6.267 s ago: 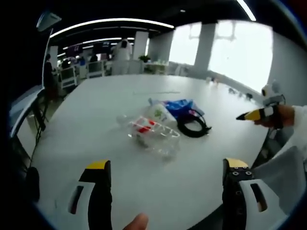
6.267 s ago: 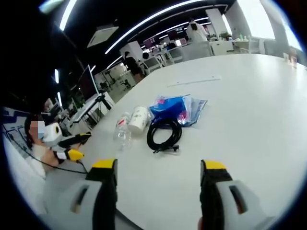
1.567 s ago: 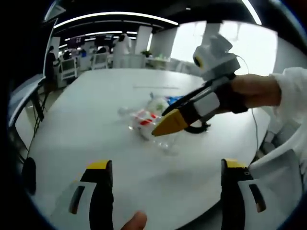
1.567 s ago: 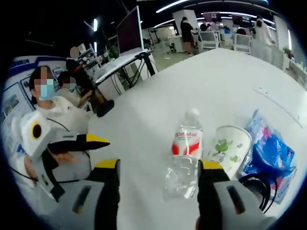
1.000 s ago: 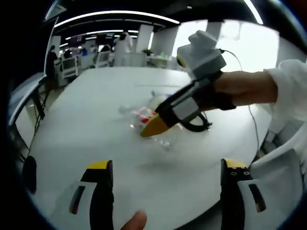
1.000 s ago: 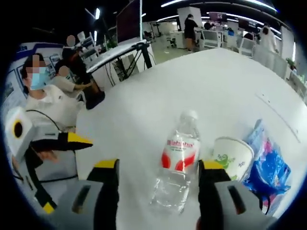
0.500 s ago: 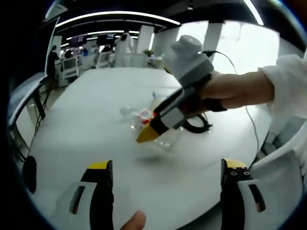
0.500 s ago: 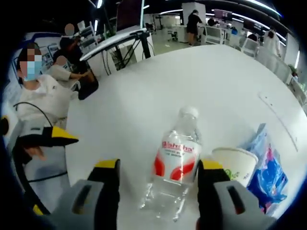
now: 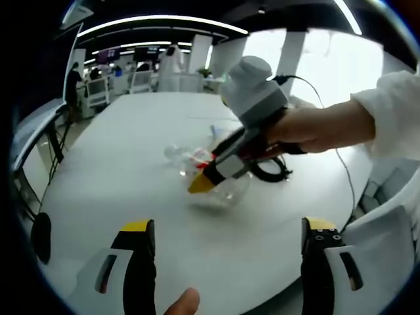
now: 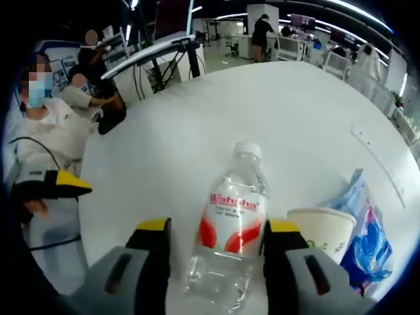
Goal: Arrange the tabletop items into an orderly group along one side of the table until the central work area is clear of visible clutter.
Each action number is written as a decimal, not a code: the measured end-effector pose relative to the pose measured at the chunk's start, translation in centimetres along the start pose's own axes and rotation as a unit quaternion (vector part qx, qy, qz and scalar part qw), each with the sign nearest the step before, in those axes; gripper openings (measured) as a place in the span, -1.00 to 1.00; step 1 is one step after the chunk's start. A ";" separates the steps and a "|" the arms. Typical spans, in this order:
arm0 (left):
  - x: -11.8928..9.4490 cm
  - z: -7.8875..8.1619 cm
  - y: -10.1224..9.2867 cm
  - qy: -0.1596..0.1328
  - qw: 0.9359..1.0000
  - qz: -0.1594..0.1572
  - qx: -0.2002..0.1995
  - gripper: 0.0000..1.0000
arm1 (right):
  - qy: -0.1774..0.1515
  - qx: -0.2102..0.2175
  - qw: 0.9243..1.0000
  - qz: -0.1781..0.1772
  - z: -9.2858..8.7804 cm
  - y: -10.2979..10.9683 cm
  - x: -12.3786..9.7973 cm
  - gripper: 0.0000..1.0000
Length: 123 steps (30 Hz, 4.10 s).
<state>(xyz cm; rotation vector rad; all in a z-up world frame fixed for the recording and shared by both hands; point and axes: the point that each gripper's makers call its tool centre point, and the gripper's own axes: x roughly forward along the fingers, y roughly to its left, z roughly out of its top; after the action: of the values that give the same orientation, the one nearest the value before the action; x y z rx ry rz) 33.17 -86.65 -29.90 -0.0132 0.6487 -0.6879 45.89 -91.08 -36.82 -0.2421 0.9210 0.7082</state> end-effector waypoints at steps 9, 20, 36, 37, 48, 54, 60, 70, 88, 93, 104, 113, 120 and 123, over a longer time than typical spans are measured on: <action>-0.2 0.1 1.0 -0.005 1.000 0.017 -0.011 0.82 | 0.024 0.004 1.000 -0.011 -1.0 -0.1 0.3 -0.03; 0.1 -0.7 1.4 0.013 0.999 0.029 -0.015 0.81 | 0.020 -0.031 0.999 -0.021 -0.8 0.0 0.3 -0.18; 0.0 -0.3 1.7 -0.003 0.998 0.030 -0.052 0.81 | -0.099 0.008 0.995 0.009 0.6 2.4 -2.7 -0.33; 0.0 -0.3 1.8 -0.005 0.998 0.031 -0.056 0.81 | -0.114 0.009 0.993 0.010 1.1 2.5 -3.3 -0.33; -0.7 0.5 2.6 -0.038 0.993 0.033 -0.108 0.82 | -0.214 0.003 0.977 0.001 3.4 2.3 -7.8 -0.30; -0.6 1.7 1.5 -0.061 0.993 0.012 -0.099 0.83 | -0.256 -0.014 0.967 0.003 3.1 3.1 -10.0 -0.29; -0.7 2.3 1.1 -0.074 0.991 -0.003 -0.110 0.84 | -0.270 -0.030 0.963 0.000 2.9 3.1 -11.0 -0.29; -0.1 5.6 0.5 -0.104 0.987 -0.031 -0.118 0.82 | -0.308 -0.031 0.951 -0.008 3.2 2.8 -14.0 -0.29; 0.8 14.0 -3.1 -0.173 0.968 -0.106 -0.147 0.76 | -0.334 -0.021 0.942 -0.006 2.2 4.5 -15.9 -0.30; 1.1 15.0 -3.9 -0.171 0.969 -0.118 -0.135 0.69 | -0.340 -0.024 0.940 -0.007 2.2 5.0 -16.6 -0.30; 2.0 15.9 -5.2 -0.167 0.966 -0.142 -0.134 0.49 | -0.342 -0.030 0.939 -0.015 1.4 5.2 -17.4 -0.29; 2.2 16.0 -6.3 -0.156 0.967 -0.162 -0.118 0.02 | -0.345 -0.035 0.937 -0.023 0.9 5.5 -18.3 -0.28; 2.0 16.4 -7.6 -0.165 0.963 -0.180 -0.111 -0.41 | -0.339 -0.030 0.940 -0.030 0.5 5.3 -18.1 -0.27; 1.8 16.3 -7.8 -0.164 0.964 -0.181 -0.104 -0.42 | -0.337 -0.019 0.941 -0.028 0.4 5.2 -18.1 -0.27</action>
<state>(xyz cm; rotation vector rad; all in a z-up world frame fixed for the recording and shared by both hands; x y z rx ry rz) 38.76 -97.01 -16.10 -0.4419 0.3968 -0.9427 35.48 -95.22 -21.64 -0.0463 0.2436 0.6910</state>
